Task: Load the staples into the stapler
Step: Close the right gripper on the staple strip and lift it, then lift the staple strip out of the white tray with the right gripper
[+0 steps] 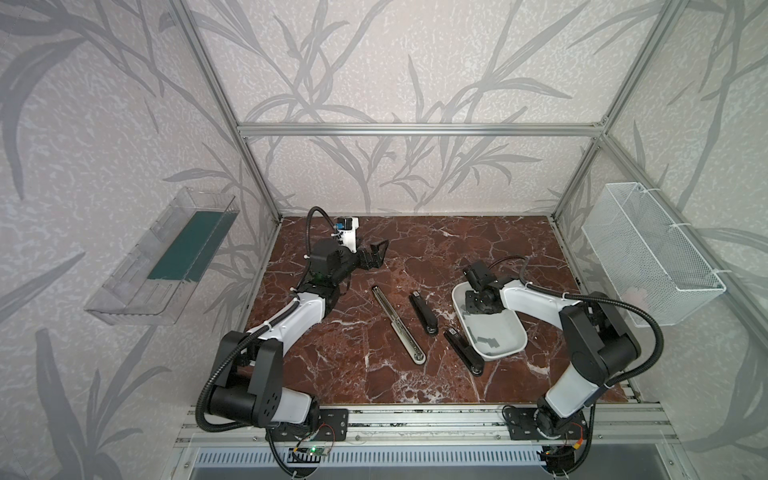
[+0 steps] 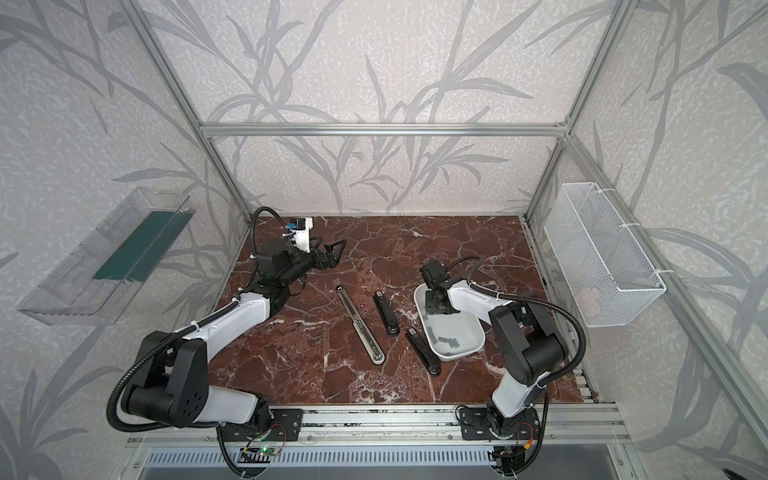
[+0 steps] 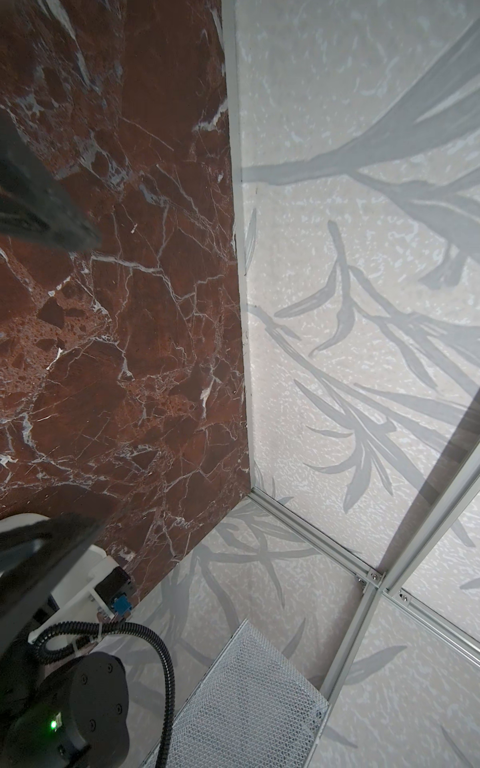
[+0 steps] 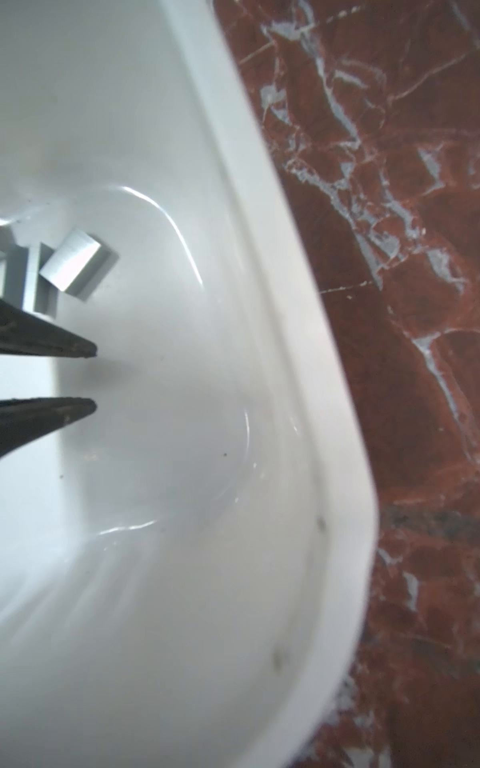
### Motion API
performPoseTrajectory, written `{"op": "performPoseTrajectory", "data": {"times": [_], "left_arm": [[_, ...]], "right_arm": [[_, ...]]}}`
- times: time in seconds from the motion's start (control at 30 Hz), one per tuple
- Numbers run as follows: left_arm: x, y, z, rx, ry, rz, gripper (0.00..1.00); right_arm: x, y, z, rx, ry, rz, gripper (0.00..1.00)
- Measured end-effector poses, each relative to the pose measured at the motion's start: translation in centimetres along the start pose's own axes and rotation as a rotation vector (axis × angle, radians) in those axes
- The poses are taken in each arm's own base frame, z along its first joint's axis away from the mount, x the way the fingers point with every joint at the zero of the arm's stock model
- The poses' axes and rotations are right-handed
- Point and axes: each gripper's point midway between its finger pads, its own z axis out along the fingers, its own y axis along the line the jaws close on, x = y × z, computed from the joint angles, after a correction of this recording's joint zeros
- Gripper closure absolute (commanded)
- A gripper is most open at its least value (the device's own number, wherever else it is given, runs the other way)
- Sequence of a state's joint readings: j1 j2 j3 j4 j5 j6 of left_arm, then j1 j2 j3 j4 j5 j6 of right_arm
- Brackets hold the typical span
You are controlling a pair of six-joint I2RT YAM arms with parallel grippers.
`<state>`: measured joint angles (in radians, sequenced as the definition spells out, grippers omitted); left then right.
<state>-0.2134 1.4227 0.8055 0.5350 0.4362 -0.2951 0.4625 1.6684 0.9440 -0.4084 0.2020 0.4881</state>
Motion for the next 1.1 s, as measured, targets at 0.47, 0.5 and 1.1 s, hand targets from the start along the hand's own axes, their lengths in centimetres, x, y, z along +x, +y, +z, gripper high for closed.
{"op": "performPoseTrajectory", "data": {"times": [0.47,0.5,1.1], "left_arm": [[0.3,-0.9,0.1,0.019,0.010,0.015,0.01],[0.3,-1.0,0.1,0.020,0.012,0.017,0.01],[1.2,-2.0,0.1,0.036,0.046,0.040,0.01]], "right_arm": [[-1.1,5.4,-2.0,-0.223,-0.053,-0.202,0.69],[-0.8,5.4,-1.6,-0.221,-0.040,-0.211,0.69],[0.3,4.2,1.0,-0.119,0.032,-0.244,0.72]]}}
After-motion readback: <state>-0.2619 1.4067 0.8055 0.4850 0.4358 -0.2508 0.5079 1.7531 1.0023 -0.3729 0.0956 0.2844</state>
